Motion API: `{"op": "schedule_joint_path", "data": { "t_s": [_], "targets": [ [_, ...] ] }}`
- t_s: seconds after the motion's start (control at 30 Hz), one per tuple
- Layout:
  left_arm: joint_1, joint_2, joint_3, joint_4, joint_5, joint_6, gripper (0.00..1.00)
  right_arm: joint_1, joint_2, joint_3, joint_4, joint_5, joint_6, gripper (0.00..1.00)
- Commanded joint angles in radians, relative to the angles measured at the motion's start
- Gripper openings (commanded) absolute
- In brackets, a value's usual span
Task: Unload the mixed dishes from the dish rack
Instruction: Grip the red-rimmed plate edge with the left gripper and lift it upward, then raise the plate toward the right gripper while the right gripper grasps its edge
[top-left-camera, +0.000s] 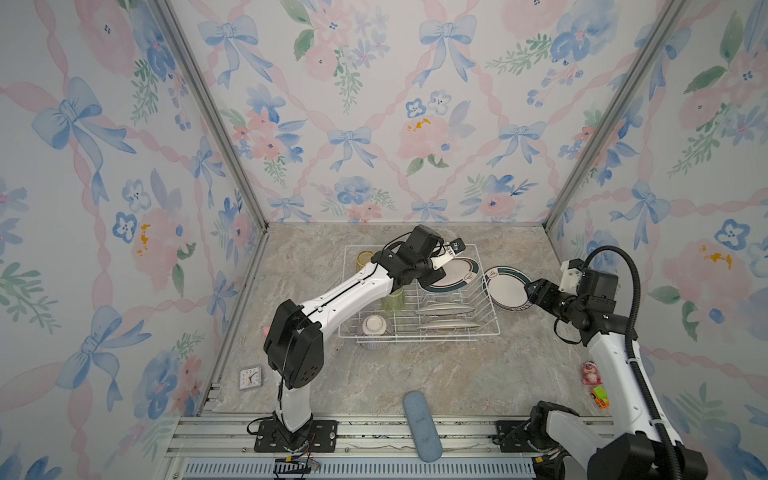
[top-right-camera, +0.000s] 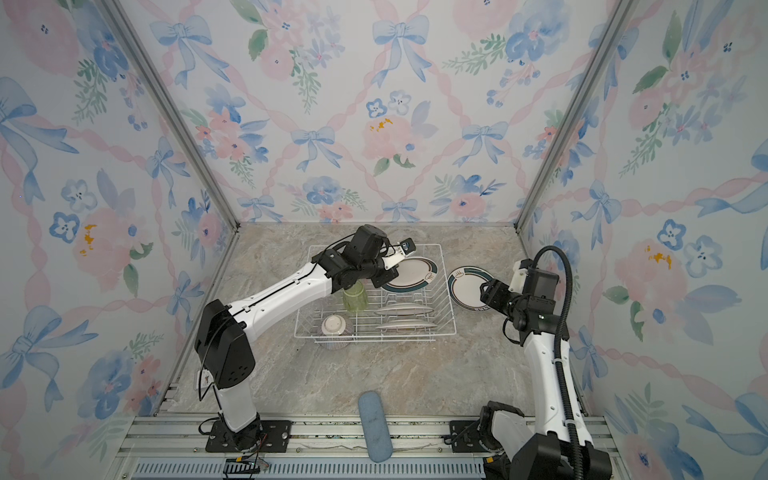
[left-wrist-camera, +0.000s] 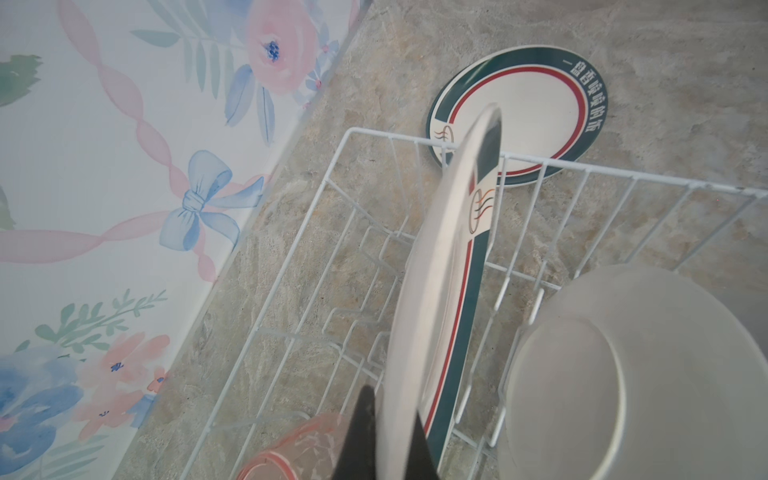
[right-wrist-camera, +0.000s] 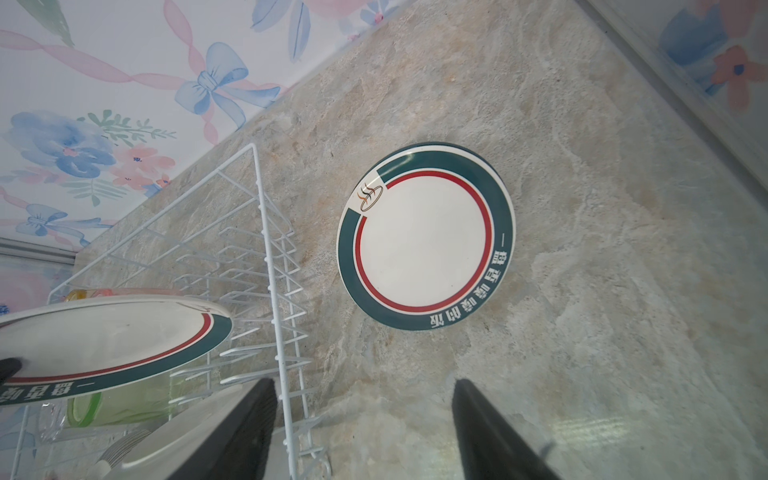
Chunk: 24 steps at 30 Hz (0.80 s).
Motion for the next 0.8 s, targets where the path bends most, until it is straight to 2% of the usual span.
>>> {"op": "schedule_joint_path", "data": {
  "t_s": [0.0,0.13,0.4,0.67,0.77],
  "targets": [
    [0.020,-0.061,0.037,0.010,0.067,-0.067,0.00,0.011,-0.015,-0.015,0.017,-0.023,0.011,0.70],
    [0.044,-0.084,0.041,0.010,0.126,-0.107,0.00,0.013,-0.020,-0.019,0.034,-0.055,0.013,0.69],
    [0.087,-0.132,0.049,0.011,0.247,-0.213,0.00,0.030,-0.065,-0.045,0.125,-0.190,0.025,0.68],
    [0.160,-0.144,0.073,0.016,0.500,-0.368,0.00,0.052,-0.082,-0.100,0.340,-0.501,0.103,0.67],
    [0.174,-0.140,0.077,0.023,0.575,-0.405,0.00,0.073,-0.081,-0.109,0.391,-0.560,0.121,0.67]
  ]
}}
